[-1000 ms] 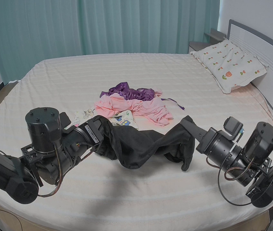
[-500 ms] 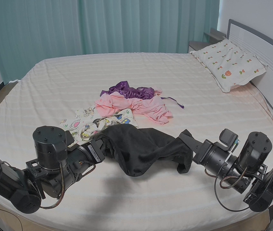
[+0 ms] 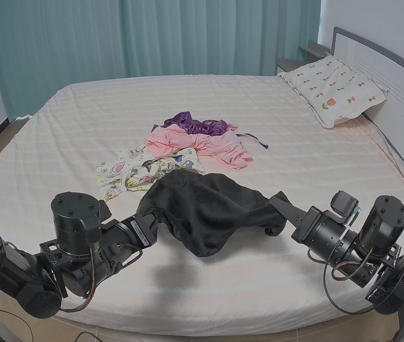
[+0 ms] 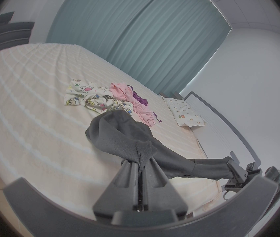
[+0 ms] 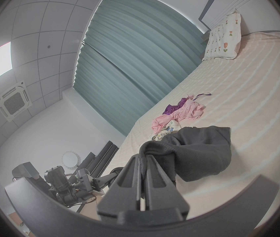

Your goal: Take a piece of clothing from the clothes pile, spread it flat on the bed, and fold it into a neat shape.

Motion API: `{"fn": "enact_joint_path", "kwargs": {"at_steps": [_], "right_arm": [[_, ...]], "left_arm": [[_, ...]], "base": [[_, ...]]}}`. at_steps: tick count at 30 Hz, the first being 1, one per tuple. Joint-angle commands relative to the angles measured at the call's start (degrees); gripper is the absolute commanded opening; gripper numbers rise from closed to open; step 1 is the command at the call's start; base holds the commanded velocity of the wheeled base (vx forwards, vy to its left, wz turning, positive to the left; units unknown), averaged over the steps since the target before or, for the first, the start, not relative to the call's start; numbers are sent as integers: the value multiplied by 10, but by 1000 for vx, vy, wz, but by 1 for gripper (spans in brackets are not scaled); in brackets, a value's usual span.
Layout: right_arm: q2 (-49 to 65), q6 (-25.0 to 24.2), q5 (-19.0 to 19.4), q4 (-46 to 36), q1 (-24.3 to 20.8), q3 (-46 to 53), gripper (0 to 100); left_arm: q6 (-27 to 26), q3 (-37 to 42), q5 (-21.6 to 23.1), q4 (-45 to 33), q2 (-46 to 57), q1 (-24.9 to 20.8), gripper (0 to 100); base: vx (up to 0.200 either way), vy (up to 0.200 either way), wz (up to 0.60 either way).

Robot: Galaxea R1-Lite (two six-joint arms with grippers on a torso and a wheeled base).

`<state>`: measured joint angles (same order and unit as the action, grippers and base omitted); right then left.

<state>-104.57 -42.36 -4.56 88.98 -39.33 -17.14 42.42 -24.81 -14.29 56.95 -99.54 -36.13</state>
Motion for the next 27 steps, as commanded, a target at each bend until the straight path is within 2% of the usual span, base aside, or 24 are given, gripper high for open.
{"fn": "enact_joint_path", "kwargs": {"at_steps": [1, 3, 27], "right_arm": [[8, 3, 0, 6, 1, 0, 0], [8, 4, 0, 6, 0, 0, 0], [19, 24, -12, 6, 1, -1, 0]], "left_arm": [[20, -4, 13, 0, -3, 0, 0], [26, -6, 15, 0, 0, 1, 0], [23, -6, 15, 1, 7, -2, 0]], "base": [[0, 0, 0], [0, 0, 0], [0, -200, 0]]}}
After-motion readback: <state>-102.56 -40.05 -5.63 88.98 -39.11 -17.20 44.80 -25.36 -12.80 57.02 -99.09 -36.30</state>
